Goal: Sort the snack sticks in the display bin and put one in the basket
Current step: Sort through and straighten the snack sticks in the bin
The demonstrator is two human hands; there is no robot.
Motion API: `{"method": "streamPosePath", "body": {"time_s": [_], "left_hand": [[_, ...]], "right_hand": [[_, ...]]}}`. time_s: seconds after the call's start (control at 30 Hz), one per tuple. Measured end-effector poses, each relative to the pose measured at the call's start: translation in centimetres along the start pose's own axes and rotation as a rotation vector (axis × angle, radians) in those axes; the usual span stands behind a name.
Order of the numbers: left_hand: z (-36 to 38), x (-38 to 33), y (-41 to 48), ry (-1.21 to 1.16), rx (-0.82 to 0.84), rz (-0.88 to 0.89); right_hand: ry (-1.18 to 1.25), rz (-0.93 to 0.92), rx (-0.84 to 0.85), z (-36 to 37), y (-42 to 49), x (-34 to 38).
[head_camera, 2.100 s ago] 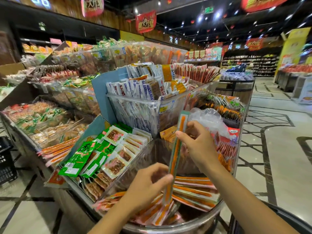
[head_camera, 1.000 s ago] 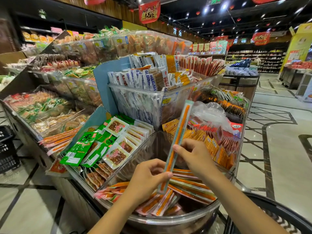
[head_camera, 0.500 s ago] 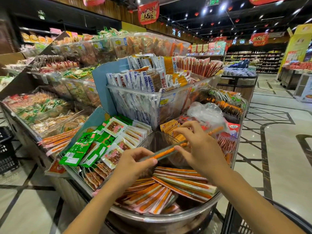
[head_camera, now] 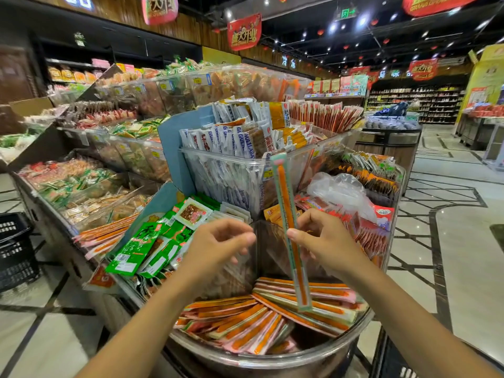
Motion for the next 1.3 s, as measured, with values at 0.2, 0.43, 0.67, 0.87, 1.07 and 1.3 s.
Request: {"method": "streamPosePath", "body": {"time_s": [0.2,0.43,0.67,0.87,1.07,1.3], "left_hand": [[6.4,4.9,-1.3,0.198,0.262,-0.059],[5.7,7.3,-0.1,0.336,0.272,-0.063],[4.2,8.9,2.6,0.797,0.117,0.036],[6.3,8.3,4.2,1.087,0.035,0.143],[9.4,8.5,6.7,1.282,-0.020,0.213],[12.4,9.2,8.1,1.281,-0.039,0.149]], "right_hand": [[0.309,0.181,-0.143,0.5,-1.0,-1.7],[0.182,0.089,-0.354,-3.6,-0.7,-1.7],[-0.150,0.008,-0.403,-6.5,-2.2,-3.5],[-0.490,-0.076,-0.295,-6.9,-4.9,-4.4],[-0.687,-0.093,-0.068,-5.4,-6.8,-5.0],[-0.834,-0.049,0.027,-5.0,-7.9,-6.9]]}}
Point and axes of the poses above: each hand's wrist, its own y-axis towards the middle knuckle, its own z-axis out of the palm, x = y × z, the point moved 7 cm from there along y, towards the middle knuckle, and after that the axes turned 15 degrees about -z, right-handed, at the moved point
